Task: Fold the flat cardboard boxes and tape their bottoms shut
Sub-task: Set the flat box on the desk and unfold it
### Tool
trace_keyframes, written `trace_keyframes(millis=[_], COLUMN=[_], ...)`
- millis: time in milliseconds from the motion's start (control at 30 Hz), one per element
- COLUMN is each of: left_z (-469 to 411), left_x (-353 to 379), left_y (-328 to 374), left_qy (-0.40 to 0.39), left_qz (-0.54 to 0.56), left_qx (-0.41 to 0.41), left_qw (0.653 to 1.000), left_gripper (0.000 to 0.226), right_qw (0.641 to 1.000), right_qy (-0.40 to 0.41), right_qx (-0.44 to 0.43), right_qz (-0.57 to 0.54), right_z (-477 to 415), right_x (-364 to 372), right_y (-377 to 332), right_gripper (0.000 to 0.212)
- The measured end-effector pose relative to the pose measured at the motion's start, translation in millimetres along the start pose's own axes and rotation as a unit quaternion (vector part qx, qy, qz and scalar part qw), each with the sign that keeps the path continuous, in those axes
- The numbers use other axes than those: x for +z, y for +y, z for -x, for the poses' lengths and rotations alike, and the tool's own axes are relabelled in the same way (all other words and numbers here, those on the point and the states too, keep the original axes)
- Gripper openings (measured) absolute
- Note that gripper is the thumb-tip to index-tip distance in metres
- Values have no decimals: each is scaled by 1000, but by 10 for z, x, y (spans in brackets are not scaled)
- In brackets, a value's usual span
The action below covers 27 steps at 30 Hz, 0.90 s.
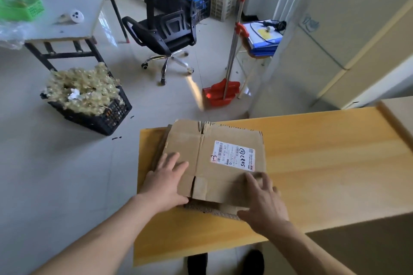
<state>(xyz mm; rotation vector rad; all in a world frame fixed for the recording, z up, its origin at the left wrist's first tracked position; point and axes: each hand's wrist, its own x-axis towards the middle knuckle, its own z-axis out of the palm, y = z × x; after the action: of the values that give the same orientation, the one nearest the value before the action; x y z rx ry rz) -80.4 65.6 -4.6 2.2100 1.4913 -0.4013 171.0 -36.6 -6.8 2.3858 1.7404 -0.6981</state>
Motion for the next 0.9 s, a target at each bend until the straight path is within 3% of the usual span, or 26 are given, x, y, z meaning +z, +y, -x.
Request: trace_keyframes(millis=[100,233,300,367,467,567,733,900], left_z=[90,125,86,17,-78,-175,-371,-558], left_x=[-319,-943,-1262,-1533,-1764,-1715,-1279,-825], left_y=[-3,260,526,874,1480,2029,2901,3531], left_qy=[-15,87,144,166,124,48,28,46], left_qz=[88,143,150,170,255,322,302,260], left_qx=[16,53,49,46,34,7,-19,-61], left_qw=[996,985,977,970,958,946,953,963], left_gripper=[94,33,13,13,10,33,38,52], right_qw=[996,948,919,891,843,804,808,829], right_qy=[61,179,247,281,307,306,296,226], right_qx=[-26,-41,-15,44,125,180,232,219], right_qz=[-60,-260,-306,-353,-423,-477,-454,-463], right_z=[79,89,44,3,2,78,144,335], right_x=[-218,-713,-1058,-1425,-1877,-2094,-2003,-1723], right_y=[140,364,458,586,942,1423,2197,2825], right_gripper=[80,40,23,25,33,30,7,33])
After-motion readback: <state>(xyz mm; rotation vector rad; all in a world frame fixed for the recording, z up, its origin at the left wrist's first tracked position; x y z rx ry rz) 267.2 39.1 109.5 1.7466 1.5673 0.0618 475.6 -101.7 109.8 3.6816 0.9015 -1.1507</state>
